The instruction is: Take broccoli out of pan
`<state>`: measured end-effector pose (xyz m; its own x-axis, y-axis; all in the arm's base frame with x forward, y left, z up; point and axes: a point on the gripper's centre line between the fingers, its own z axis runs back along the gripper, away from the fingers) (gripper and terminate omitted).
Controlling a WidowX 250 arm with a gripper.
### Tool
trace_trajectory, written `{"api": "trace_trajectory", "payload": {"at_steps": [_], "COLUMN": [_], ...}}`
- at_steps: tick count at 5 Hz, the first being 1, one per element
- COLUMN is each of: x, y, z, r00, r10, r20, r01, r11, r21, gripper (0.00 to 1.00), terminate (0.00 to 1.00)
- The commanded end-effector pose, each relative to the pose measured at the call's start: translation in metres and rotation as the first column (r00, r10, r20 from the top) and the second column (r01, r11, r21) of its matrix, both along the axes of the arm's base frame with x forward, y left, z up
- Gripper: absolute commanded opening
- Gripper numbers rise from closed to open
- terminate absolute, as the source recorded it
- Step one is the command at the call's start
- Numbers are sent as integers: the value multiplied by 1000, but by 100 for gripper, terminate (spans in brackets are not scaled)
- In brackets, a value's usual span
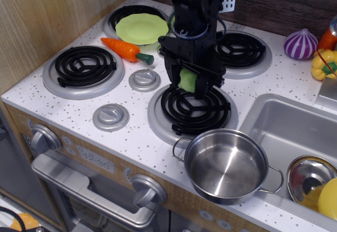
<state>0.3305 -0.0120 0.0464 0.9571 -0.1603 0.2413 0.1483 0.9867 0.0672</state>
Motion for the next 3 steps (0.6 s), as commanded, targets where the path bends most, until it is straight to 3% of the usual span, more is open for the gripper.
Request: {"api": "trace_trajectory", "payload": {"at_steps": [1, 2, 3], "x": [1, 1, 1], "y": [-1, -1, -1], "z": [7, 7, 7], "r00": [996, 996, 996], "r10": [-34, -34, -34], "r20": [80, 80, 80], "r01": [35, 35, 35], "r11": [999, 999, 999], "r21": [-21, -21, -21], "gripper": [100, 100, 100], "terminate": [0, 0, 100]}}
